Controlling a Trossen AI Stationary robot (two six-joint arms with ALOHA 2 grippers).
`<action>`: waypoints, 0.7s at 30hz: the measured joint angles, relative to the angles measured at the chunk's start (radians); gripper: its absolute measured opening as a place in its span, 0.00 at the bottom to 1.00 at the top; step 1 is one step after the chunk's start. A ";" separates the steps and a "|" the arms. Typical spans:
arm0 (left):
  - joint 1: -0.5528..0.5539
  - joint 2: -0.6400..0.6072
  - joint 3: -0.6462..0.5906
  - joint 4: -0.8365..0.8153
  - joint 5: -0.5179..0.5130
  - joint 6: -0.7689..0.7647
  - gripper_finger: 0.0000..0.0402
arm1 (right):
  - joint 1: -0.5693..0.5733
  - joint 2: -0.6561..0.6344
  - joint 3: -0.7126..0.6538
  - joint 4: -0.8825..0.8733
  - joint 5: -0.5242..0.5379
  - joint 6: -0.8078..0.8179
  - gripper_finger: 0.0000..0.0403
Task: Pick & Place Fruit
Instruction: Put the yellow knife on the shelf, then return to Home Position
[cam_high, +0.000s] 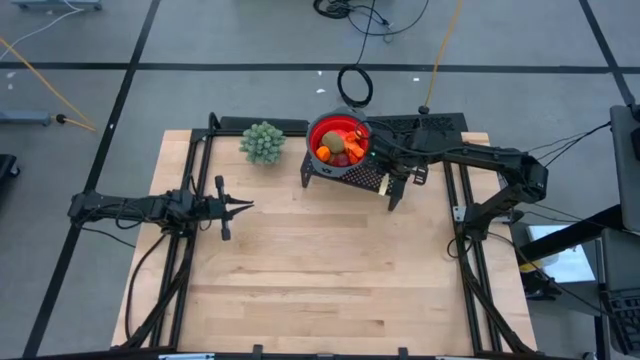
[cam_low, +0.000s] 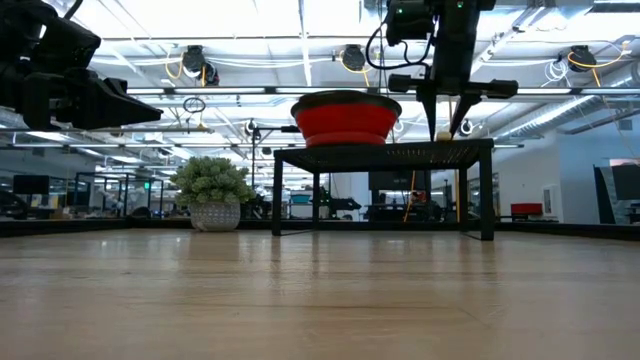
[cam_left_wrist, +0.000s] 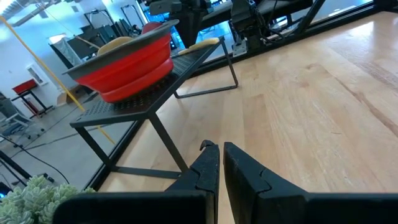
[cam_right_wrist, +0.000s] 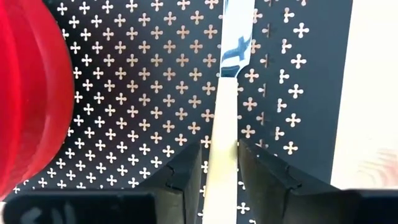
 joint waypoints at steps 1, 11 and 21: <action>0.000 0.000 0.000 0.000 0.000 0.000 0.06 | 0.000 0.000 0.000 0.000 0.001 0.000 0.25; 0.000 0.000 0.000 0.000 0.000 -0.001 0.06 | 0.000 -0.030 0.001 0.022 0.034 -0.048 0.21; 0.000 0.000 0.000 0.003 0.001 -0.033 0.06 | 0.015 -0.111 0.000 0.027 0.087 -0.156 0.12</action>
